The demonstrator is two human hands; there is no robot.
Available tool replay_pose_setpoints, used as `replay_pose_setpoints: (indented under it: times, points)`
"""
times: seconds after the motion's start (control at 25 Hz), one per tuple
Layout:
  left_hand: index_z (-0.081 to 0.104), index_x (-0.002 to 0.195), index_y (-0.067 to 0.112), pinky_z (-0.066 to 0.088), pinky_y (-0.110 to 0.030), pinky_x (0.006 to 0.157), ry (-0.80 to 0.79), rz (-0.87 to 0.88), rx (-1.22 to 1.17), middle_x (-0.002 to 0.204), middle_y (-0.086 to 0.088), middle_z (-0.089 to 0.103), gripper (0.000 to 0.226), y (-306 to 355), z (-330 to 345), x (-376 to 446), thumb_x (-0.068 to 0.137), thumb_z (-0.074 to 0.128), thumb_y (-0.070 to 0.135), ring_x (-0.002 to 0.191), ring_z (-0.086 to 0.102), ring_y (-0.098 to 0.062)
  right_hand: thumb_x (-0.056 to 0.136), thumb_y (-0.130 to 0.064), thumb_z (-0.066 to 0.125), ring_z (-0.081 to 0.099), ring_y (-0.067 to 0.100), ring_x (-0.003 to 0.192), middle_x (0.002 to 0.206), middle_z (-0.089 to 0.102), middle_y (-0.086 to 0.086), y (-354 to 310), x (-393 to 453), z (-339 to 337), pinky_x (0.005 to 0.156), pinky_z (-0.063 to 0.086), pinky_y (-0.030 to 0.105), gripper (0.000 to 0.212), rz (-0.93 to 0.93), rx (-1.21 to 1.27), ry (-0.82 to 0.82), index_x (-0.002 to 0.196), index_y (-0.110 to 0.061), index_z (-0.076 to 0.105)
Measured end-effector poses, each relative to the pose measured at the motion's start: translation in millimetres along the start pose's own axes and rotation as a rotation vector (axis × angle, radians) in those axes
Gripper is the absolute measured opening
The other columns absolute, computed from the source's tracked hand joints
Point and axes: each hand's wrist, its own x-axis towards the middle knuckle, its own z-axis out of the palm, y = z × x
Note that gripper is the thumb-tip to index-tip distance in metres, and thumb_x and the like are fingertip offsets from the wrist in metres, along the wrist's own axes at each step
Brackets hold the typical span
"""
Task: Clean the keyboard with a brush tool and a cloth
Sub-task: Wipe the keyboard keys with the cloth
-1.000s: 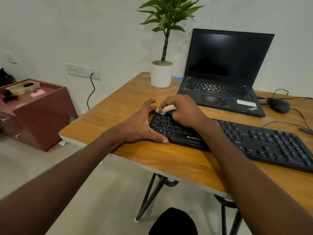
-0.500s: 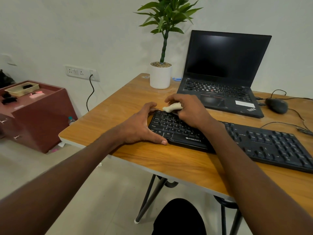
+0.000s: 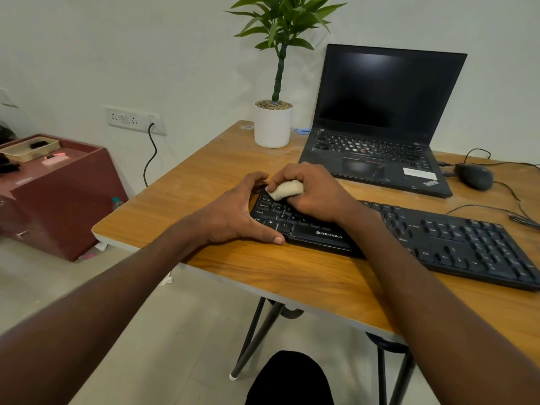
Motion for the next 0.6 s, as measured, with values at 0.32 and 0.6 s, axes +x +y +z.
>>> replay_pose_setpoints:
  times: [0.32, 0.6]
  points:
    - [0.024, 0.161, 0.038, 0.040, -0.032, 0.120, -0.020, -0.001, 0.039, 0.156, 0.014, 0.042, 0.135, 0.5, -0.9, 2.2, 0.051, 0.100, 0.062, 0.141, 0.045, -0.008, 0.080, -0.008, 0.075, 0.066, 0.009, 0.095, 0.101, 0.073, -0.013, 8.5, -0.6, -10.2, 0.085, 0.057, 0.040, 0.028, 0.104, -0.162, 0.185, 0.100, -0.028, 0.079]
    - [0.024, 0.163, 0.035, 0.039, -0.028, 0.117, -0.021, -0.014, 0.052, 0.152, 0.017, 0.039, 0.135, 0.9, -0.1, 1.2, 0.054, 0.100, 0.061, 0.140, 0.043, -0.008, 0.080, -0.011, 0.071, 0.067, 0.014, 0.094, 0.100, 0.075, -0.007, 6.7, 2.6, -13.5, 0.083, 0.059, 0.044, 0.025, 0.229, -0.294, 0.197, 0.098, -0.025, 0.081]
